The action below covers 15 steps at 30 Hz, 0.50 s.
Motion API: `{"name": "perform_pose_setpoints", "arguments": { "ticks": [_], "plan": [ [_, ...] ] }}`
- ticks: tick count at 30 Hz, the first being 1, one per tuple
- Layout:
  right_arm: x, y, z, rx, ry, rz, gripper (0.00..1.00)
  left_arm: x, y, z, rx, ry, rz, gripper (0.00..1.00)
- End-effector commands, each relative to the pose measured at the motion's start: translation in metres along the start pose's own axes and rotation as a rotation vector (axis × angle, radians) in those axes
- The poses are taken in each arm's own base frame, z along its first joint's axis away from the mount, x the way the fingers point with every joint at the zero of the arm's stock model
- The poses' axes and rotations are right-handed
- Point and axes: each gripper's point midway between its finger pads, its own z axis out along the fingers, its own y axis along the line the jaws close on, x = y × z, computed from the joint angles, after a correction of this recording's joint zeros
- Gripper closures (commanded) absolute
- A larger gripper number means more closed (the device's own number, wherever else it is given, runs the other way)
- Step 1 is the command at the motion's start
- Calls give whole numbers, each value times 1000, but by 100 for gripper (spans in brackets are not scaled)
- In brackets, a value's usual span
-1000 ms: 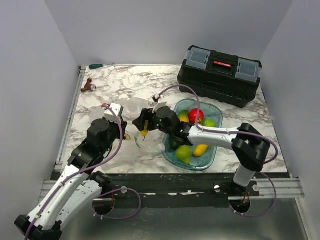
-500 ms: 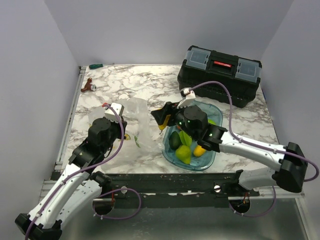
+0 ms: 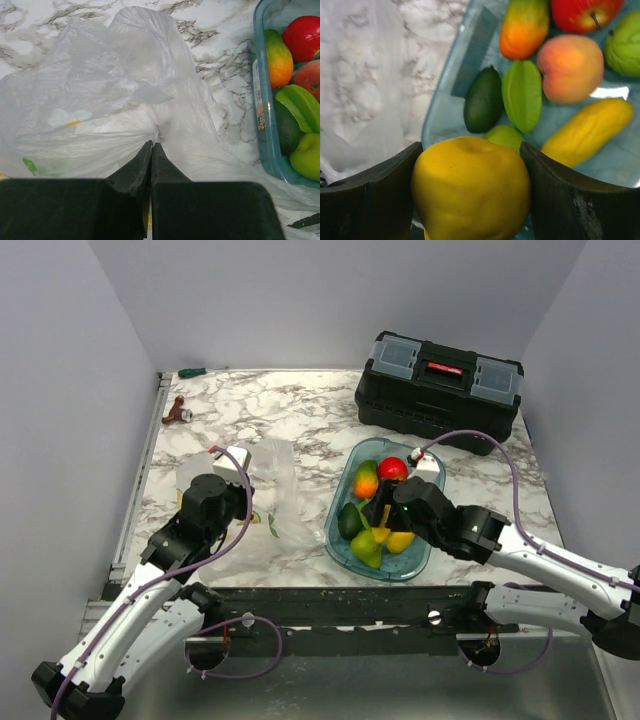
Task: Take the fake fruits out of the plastic bag
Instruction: Place the fake fruit in the bin.
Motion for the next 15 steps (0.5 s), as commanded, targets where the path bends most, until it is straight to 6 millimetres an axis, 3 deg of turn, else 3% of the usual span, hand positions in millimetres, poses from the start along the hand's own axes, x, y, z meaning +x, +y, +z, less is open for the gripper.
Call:
{"name": "perform_pose_setpoints", "arguments": {
  "ticks": [1,6,15],
  "plan": [
    [42,-45,-28,163,209,0,94,-18,-1,-6,8,-44,-23,100],
    [52,-62,-36,258,286,-49,91,-17,-2,-7,14,-40,-25,100],
    [76,-66,-20,319,404,-143,83,-17,-3,-9,23,-48,-24,100]
  ]
}}
